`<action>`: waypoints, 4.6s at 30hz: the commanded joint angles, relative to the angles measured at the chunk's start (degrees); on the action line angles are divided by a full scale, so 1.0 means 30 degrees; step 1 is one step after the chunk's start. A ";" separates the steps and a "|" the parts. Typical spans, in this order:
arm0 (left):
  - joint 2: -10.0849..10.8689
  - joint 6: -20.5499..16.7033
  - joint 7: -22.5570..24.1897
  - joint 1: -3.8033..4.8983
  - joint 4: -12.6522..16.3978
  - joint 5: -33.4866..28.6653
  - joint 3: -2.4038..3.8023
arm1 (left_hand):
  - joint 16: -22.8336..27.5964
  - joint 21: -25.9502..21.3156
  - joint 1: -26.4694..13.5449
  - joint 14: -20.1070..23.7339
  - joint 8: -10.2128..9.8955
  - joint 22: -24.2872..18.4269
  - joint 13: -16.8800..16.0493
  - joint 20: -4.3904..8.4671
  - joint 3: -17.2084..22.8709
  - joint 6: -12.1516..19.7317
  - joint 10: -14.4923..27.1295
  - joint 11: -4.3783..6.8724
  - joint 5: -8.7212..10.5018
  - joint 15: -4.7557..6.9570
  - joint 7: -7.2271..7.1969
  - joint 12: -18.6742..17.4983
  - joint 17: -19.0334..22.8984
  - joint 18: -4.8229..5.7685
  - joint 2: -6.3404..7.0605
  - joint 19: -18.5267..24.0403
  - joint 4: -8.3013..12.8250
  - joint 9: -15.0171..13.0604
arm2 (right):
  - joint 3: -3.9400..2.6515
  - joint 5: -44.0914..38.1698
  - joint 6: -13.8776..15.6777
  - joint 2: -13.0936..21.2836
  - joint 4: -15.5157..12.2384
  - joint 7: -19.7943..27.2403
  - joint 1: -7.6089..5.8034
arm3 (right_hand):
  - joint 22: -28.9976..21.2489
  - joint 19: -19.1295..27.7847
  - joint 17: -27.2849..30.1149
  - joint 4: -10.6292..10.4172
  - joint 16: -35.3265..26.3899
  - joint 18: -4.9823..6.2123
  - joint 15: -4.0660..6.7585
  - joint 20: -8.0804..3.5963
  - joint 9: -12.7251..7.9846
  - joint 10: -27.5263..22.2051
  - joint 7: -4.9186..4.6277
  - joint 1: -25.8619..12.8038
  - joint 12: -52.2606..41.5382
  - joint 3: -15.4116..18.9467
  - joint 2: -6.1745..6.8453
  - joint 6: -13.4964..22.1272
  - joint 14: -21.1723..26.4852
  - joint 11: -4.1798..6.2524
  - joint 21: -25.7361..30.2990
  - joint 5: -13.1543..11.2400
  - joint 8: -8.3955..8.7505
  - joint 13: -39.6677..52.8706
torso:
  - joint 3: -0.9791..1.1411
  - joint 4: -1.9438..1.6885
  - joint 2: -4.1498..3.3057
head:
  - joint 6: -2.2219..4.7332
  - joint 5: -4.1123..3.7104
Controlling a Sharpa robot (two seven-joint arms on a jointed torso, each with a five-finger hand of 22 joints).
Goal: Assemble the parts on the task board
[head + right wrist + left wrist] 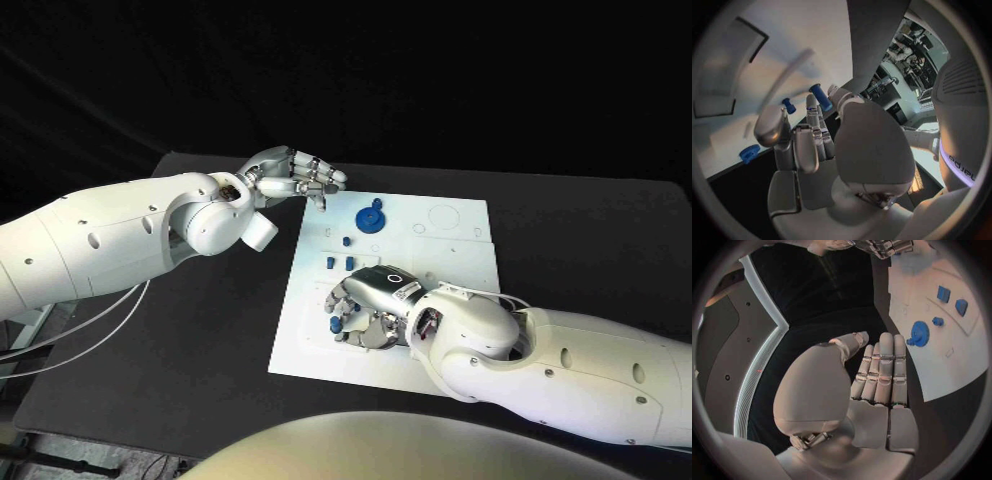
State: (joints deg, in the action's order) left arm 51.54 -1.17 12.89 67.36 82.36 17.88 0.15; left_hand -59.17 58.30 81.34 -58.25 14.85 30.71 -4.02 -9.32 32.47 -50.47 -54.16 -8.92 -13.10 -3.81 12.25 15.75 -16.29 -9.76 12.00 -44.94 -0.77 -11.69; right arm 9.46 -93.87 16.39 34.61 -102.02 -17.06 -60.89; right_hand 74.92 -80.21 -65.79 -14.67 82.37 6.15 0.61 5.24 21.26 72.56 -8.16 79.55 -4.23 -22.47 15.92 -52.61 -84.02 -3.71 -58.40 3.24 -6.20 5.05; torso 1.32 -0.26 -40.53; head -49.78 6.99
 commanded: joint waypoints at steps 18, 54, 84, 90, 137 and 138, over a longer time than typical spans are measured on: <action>0.0033 0.0289 0.0116 0.0001 -0.0074 -0.0116 -0.0030 | 0.0110 -0.0104 -0.0032 0.0013 -0.0021 -0.0019 -0.0019 -0.0052 -0.0048 0.0058 0.0128 0.0036 -0.0011 -0.0088 0.0026 0.0138 0.0023 -0.0266 -0.0165 0.0041 0.0069 -0.0020 | -0.0173 0.7331 0.4976 0.5336 -0.2671 0.1956 -0.1499 | 0.2627 -0.0417 -0.0997 -0.0577 0.0353 -0.0357 0.0202 -0.0142 0.0195 0.2583 0.0130 0.0126 -0.2487 0.2407 -0.0350 -0.1209 -0.0774 0.0256 -0.0922 0.1028 -0.0784 0.1914 | -0.0019 0.0114 0.0074 | 0.0313 -0.0798; 0.0240 0.0281 0.0152 -0.0022 0.0010 -0.0116 -0.0167 | 0.0121 -0.0114 -0.0063 0.0028 -0.0009 -0.0028 -0.0024 -0.0059 -0.0070 0.0053 0.0151 0.0035 -0.0010 -0.0095 0.0023 0.0179 0.0024 -0.0261 -0.0176 0.0057 0.0077 -0.0028 | 0.0208 0.5561 0.2279 0.9726 -0.3655 -0.3917 0.0078 | 0.3493 -0.1447 -0.5475 -0.0803 0.1967 -0.0882 0.0795 -0.0653 0.2805 0.4529 0.1064 -0.3922 -2.6503 1.0591 -0.2566 -0.0445 -0.1524 0.1023 -0.4135 0.1322 -0.6599 2.6159 | -0.0098 0.0699 0.0258 | 0.0257 -0.1608; 0.0387 0.0337 0.0070 -0.0021 0.0117 -0.0116 -0.0170 | 0.0125 -0.0129 -0.0106 0.0035 0.0001 -0.0041 -0.0026 -0.0067 -0.0091 0.0052 0.0181 0.0032 -0.0012 -0.0102 0.0024 0.0213 0.0022 -0.0260 -0.0190 0.0070 0.0072 -0.0034 | 0.0207 0.4910 0.2551 0.8638 -0.2873 -0.4648 0.0775 | 0.3523 -0.1460 -0.5614 -0.0614 0.1981 -0.0908 0.1125 -0.0969 0.2106 0.4627 0.1441 0.0895 -2.6522 0.7172 -0.4403 -0.1161 -0.1540 0.1388 -0.4308 0.1278 -0.6631 2.6311 | -0.0131 0.0703 0.0280 | 0.0130 -0.1522; 0.0393 0.0336 0.0062 -0.0021 0.0111 -0.0116 -0.0170 | 0.0131 -0.0136 -0.0110 0.0045 0.0005 -0.0045 -0.0025 -0.0068 -0.0094 0.0051 0.0195 0.0031 -0.0014 -0.0103 0.0023 0.0222 0.0023 -0.0260 -0.0191 0.0078 0.0078 -0.0037 | 0.0203 0.5961 0.3519 0.8691 -0.3150 -0.4523 0.0777 | 0.3586 -0.1539 -0.5735 -0.0683 0.2006 -0.0955 0.1227 -0.1061 0.1846 0.4749 0.1591 0.0715 -2.6657 0.5849 -0.4296 -0.1665 -0.1564 0.1534 -0.4584 0.1271 -0.6549 2.6468 | -0.0125 0.0700 0.0276 | 0.0174 -0.1546; 0.0225 0.0457 -0.0059 -0.0021 0.0079 -0.0116 -0.0170 | 0.0140 -0.0161 -0.0145 0.0071 0.0021 -0.0065 -0.0024 -0.0079 -0.0109 0.0050 0.0267 0.0026 -0.0023 -0.0112 0.0021 0.0263 0.0021 -0.0258 -0.0219 0.0100 0.0088 -0.0047 | 0.0140 0.7640 0.2942 0.6633 -0.3623 -0.4271 0.0337 | 0.3723 -0.1700 -0.6045 -0.0723 0.2055 -0.1061 0.1486 -0.1286 0.1839 0.5099 0.1952 -0.5460 -2.6947 0.5031 -0.3346 -0.2959 -0.1623 0.1828 -0.5271 0.1047 -0.7033 2.6913 | -0.0139 0.0706 0.0262 | 0.0070 -0.1441; 0.0225 0.0461 -0.0064 -0.0021 0.0080 -0.0116 -0.0170 | 0.0140 -0.0161 -0.0145 0.0071 0.0021 -0.0065 -0.0024 -0.0079 -0.0109 0.0050 0.0267 0.0026 -0.0023 -0.0112 0.0021 0.0263 0.0021 -0.0258 -0.0219 0.0100 0.0088 -0.0047 | 0.0140 0.7561 0.2933 0.6617 -0.3596 -0.4307 0.0337 | 0.3726 -0.1704 -0.6070 -0.0725 0.2061 -0.1063 0.1491 -0.1292 0.1846 0.5110 0.1958 -0.5519 -2.6968 0.5093 -0.3354 -0.2964 -0.1628 0.1834 -0.5285 0.1047 -0.7047 2.6933 | -0.0139 0.0706 0.0262 | 0.0070 -0.1441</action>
State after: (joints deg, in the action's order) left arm 52.33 -0.73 12.53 67.28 82.46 17.87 -0.39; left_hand -58.94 58.08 81.11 -58.25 14.85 30.58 -4.02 -9.32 32.33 -50.47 -53.75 -8.92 -13.11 -3.81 12.25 16.15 -16.29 -9.76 11.77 -44.94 -0.63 -11.73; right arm 9.87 -69.69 26.77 54.51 -112.91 -28.93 -59.95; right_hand 74.95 -84.11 -74.94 -16.83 88.34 3.50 4.65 1.73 26.75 84.02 -4.18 63.55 -84.85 -7.43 5.89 -59.37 -83.92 1.46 -74.01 6.77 -27.09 74.95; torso 0.91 1.82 -39.77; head -49.57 2.63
